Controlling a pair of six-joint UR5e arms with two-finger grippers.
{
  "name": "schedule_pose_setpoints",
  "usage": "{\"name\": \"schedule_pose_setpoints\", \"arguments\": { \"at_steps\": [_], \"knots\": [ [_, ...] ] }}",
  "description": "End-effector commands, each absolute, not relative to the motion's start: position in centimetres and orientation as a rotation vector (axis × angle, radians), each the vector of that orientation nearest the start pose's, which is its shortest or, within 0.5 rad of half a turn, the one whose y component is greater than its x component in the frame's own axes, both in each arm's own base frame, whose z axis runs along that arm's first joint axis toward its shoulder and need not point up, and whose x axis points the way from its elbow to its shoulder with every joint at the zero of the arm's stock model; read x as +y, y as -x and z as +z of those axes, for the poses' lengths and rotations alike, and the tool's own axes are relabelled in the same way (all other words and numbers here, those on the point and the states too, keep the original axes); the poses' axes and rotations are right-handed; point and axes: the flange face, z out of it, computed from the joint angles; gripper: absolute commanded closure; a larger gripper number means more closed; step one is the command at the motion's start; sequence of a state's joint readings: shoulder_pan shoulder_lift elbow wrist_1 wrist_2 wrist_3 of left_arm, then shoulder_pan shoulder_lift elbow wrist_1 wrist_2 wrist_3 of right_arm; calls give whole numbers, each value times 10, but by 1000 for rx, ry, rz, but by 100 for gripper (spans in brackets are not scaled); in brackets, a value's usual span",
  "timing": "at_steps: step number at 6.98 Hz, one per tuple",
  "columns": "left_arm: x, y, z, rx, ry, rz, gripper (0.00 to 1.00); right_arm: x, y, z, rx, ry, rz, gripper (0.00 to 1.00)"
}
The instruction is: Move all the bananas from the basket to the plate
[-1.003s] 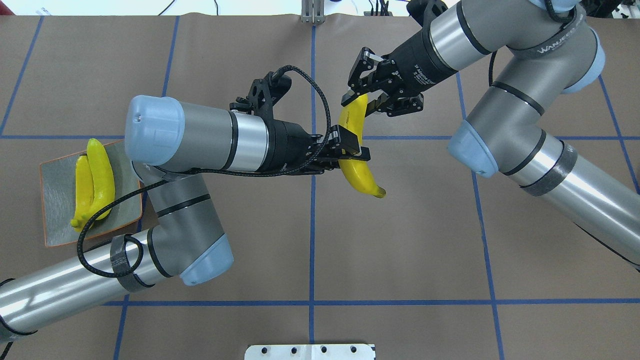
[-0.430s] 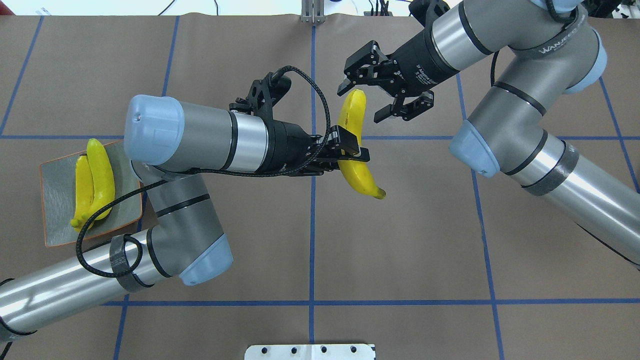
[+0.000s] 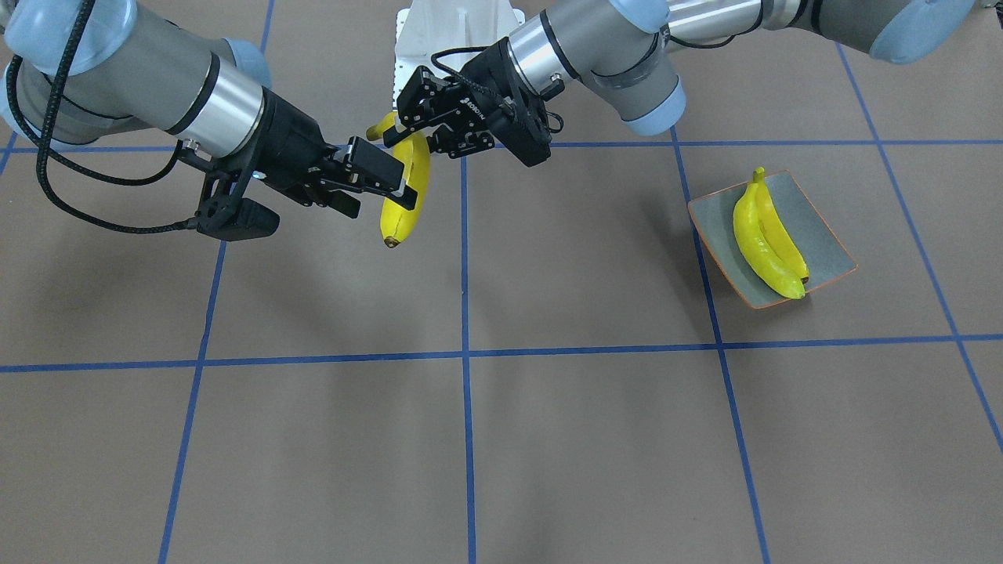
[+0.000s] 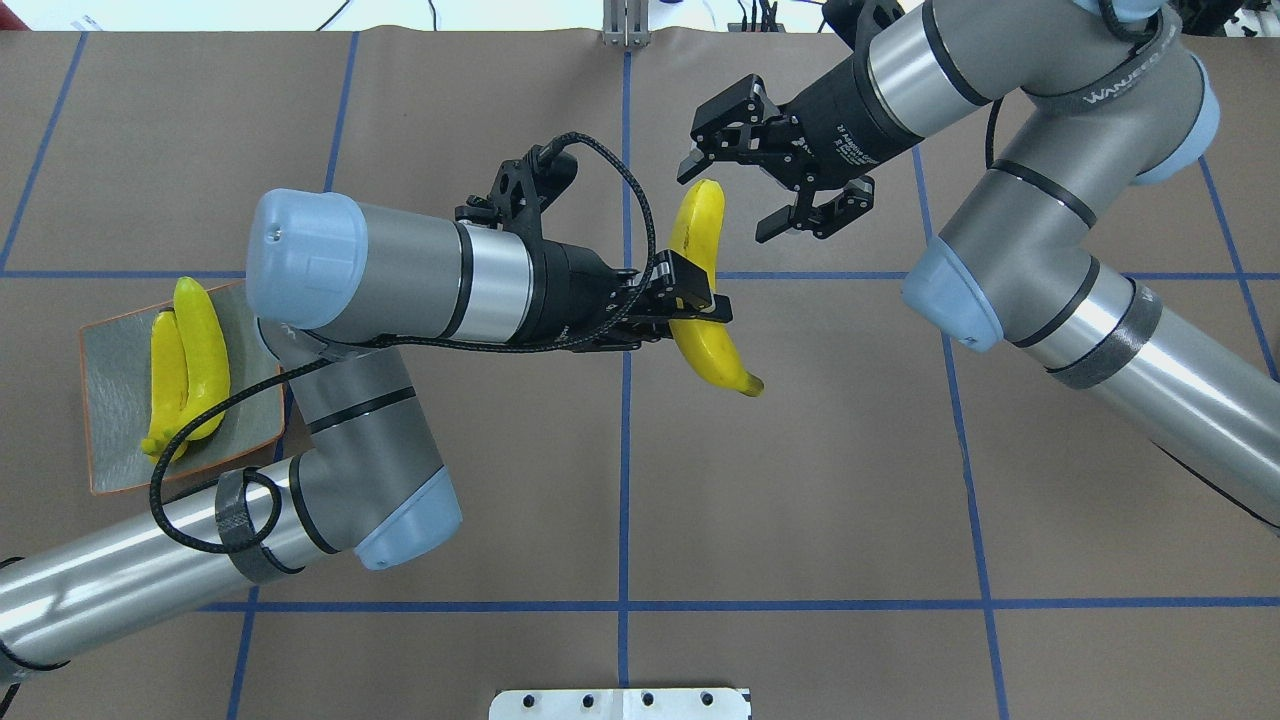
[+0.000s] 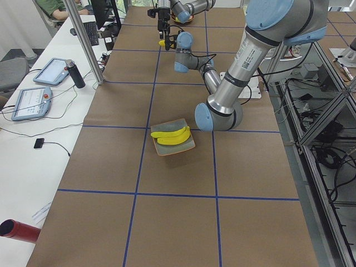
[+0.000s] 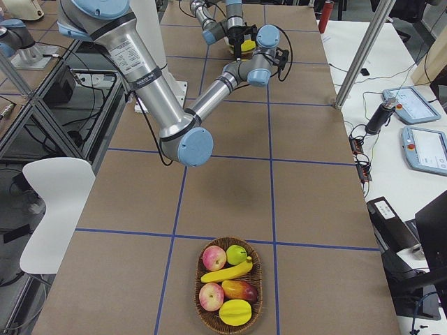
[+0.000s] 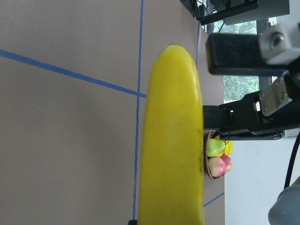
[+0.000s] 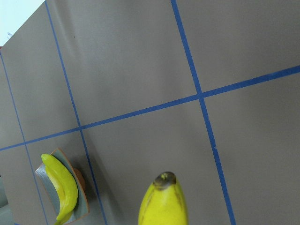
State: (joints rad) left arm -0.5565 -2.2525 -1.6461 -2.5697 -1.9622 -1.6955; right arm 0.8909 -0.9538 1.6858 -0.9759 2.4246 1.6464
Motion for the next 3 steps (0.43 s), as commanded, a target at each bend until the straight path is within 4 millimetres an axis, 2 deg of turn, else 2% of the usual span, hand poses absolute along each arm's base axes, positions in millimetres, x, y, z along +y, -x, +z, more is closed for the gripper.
{"name": "schedule_pose_setpoints", "arguments": {
  "at_steps": [1, 2, 3],
  "knots": [
    [-414, -465, 159, 1669, -67, -215, 100, -531, 339, 174, -1395, 158, 265, 0],
    [-414, -438, 179, 1668, 14, -327, 100, -534, 338, 180, -1389, 154, 276, 0],
    [-406, -403, 218, 1637, 77, -427, 100, -538, 338, 182, -1383, 144, 292, 0]
  ]
}}
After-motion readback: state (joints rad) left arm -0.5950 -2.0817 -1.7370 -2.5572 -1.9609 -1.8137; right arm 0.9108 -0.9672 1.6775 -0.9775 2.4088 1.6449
